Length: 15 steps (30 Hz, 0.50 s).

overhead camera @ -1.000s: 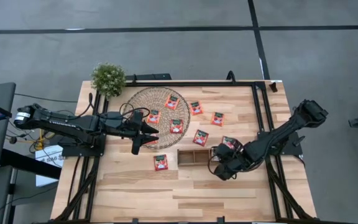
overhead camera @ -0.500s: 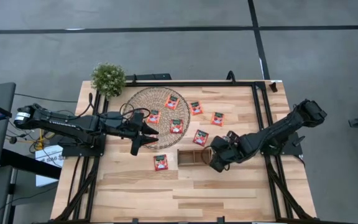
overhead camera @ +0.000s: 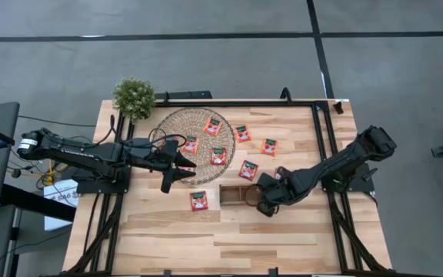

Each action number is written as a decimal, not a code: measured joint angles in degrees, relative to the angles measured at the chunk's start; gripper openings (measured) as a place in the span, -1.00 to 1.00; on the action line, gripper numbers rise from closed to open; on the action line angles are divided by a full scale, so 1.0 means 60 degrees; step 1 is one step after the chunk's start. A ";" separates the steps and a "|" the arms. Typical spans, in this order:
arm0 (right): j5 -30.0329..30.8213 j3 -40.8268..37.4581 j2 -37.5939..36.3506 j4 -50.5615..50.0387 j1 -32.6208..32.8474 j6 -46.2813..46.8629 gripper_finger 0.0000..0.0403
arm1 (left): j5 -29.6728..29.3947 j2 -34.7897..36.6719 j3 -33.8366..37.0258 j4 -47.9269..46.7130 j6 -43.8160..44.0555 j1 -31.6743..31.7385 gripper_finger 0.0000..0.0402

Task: Pick & Place Tea
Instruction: Put the brown tea bag into the right slot of the wooden organizer

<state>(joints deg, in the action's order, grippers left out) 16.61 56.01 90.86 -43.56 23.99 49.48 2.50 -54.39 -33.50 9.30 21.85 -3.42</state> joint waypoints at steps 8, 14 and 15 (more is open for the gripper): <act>-0.0127 0.0660 -0.0252 -0.0846 0.0224 0.0007 -1.00 | -0.0004 0.0000 0.0000 0.0048 -0.0001 0.0000 -0.21; 0.0944 0.1176 -0.0832 -0.2250 0.0127 -0.0003 -1.00 | -0.0011 0.0000 0.0000 0.0108 -0.0088 0.0000 -0.21; 0.1025 0.1172 -0.0860 -0.2360 0.0018 -0.0038 -1.00 | -0.0011 0.0000 0.0000 0.0139 -0.0135 0.0000 -0.21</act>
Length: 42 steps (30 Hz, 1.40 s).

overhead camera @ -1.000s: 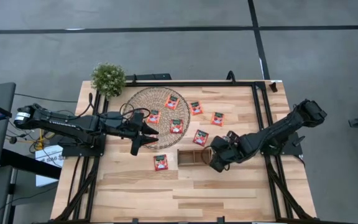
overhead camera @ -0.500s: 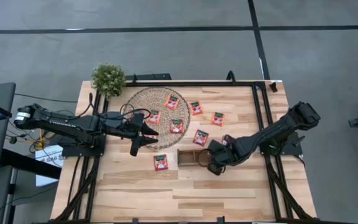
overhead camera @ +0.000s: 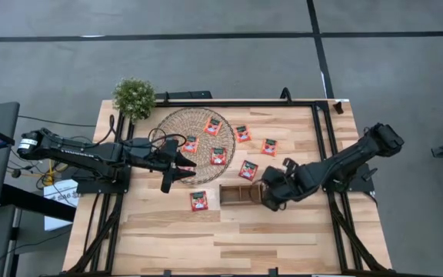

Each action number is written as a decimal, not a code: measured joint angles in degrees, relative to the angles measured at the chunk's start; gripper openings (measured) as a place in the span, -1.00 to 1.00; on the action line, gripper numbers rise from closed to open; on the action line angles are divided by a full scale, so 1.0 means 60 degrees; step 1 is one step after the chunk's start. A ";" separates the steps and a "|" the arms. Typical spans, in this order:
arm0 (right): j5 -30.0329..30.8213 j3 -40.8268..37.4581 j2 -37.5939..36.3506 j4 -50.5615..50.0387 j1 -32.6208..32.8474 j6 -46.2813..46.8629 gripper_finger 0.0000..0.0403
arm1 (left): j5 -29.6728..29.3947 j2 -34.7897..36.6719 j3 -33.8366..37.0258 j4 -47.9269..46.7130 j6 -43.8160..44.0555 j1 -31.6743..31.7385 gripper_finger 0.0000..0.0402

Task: Pick & Place Tea
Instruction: Put the brown tea bag into the right slot of the wooden organizer

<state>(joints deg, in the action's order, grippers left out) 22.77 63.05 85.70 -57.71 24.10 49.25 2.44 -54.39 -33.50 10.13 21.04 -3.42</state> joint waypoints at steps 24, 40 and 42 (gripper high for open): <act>-0.1031 -0.1180 0.0162 0.1446 -0.0968 -0.0772 -1.00 | 0.0350 0.0000 0.0000 0.0080 -0.0125 0.0000 -0.21; -0.1069 -0.1180 0.0162 0.1479 -0.0768 -0.0485 -1.00 | 0.0368 0.0000 0.0000 0.0080 -0.0099 0.0000 -0.21; -0.1091 -0.1180 0.0162 0.1479 -0.0724 -0.0443 -1.00 | 0.0430 0.0000 0.0000 0.0083 -0.0101 0.0000 -0.21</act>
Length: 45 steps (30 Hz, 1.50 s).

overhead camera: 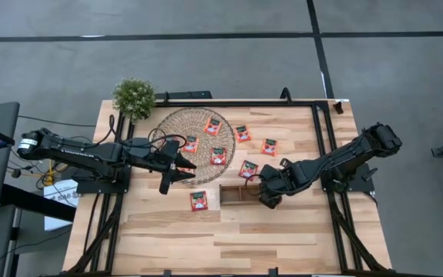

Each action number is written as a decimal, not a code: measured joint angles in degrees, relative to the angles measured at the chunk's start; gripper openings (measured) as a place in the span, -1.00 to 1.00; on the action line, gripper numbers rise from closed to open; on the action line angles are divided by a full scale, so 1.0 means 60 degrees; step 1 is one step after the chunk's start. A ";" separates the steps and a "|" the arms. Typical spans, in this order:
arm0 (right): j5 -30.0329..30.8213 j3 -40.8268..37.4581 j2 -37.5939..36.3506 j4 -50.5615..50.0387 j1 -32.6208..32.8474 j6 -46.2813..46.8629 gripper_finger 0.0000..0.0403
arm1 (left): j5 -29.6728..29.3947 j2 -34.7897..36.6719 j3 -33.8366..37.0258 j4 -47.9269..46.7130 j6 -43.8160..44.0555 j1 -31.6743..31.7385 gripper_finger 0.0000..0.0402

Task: Pick & Place Tea
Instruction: Put the brown tea bag into the right slot of the wooden organizer, then put the red tea bag into the middle slot of the wooden organizer

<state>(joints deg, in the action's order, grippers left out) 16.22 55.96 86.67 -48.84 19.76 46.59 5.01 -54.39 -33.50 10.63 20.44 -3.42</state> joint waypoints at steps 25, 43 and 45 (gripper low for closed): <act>0.1047 0.0557 -0.0370 -0.0796 0.0268 0.0239 -1.00 | 0.0084 0.0000 0.0000 -0.0002 -0.0017 0.0000 -0.21; -0.0115 0.0914 -0.2686 -0.4296 -0.1405 -0.1449 -0.86 | 0.0080 0.0004 0.0004 -0.0033 -0.0078 0.0000 -0.21; -0.0309 0.0861 -0.2601 -0.4231 -0.1870 -0.2088 -0.74 | 0.0080 0.0004 0.0004 -0.0035 -0.0075 0.0000 -0.21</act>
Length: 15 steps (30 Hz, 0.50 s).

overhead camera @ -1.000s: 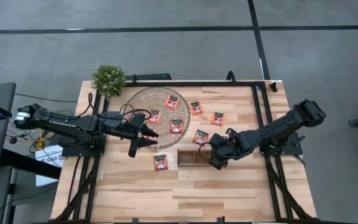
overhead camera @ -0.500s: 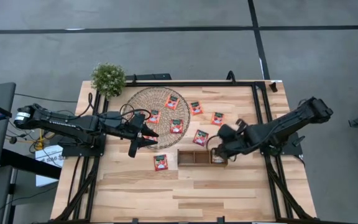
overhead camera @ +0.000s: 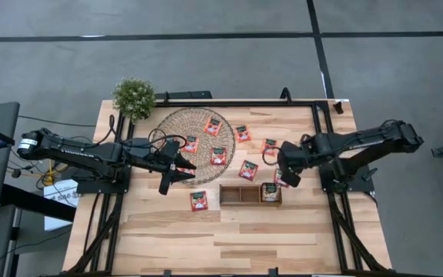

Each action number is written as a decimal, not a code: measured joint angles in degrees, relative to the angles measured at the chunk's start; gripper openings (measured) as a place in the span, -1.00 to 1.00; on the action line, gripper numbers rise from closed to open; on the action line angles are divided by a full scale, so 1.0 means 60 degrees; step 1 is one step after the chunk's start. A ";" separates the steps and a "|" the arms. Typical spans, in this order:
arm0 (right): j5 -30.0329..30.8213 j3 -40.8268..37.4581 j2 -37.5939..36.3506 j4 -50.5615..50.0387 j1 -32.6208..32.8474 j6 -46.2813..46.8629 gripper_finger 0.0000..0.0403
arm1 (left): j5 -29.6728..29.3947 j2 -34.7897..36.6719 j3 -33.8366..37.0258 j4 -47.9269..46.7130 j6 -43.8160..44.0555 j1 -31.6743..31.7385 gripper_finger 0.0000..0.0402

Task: Pick & Place Tea
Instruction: Put the red tea bag into the middle slot of the wooden organizer

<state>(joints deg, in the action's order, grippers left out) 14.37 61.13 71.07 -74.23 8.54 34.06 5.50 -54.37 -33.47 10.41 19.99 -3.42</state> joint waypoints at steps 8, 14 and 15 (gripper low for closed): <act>-0.1283 -0.1101 0.0201 0.0857 -0.2253 -0.2602 -0.35 | 0.0004 0.0000 0.0000 0.0000 0.0413 0.0000 -0.21; -0.2739 -0.1568 0.0201 0.1561 -0.3413 -0.3762 -0.25 | 0.0215 0.0000 0.0000 -0.0007 0.0829 0.0001 -0.21; -0.2909 -0.1608 0.0203 0.1637 -0.3506 -0.3910 -0.24 | 0.0215 0.0000 0.0000 -0.0004 0.0868 0.0000 -0.21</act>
<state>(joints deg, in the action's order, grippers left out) -3.09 51.49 72.28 -64.40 -12.49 10.60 6.79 -54.37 -33.47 10.39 25.19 -3.42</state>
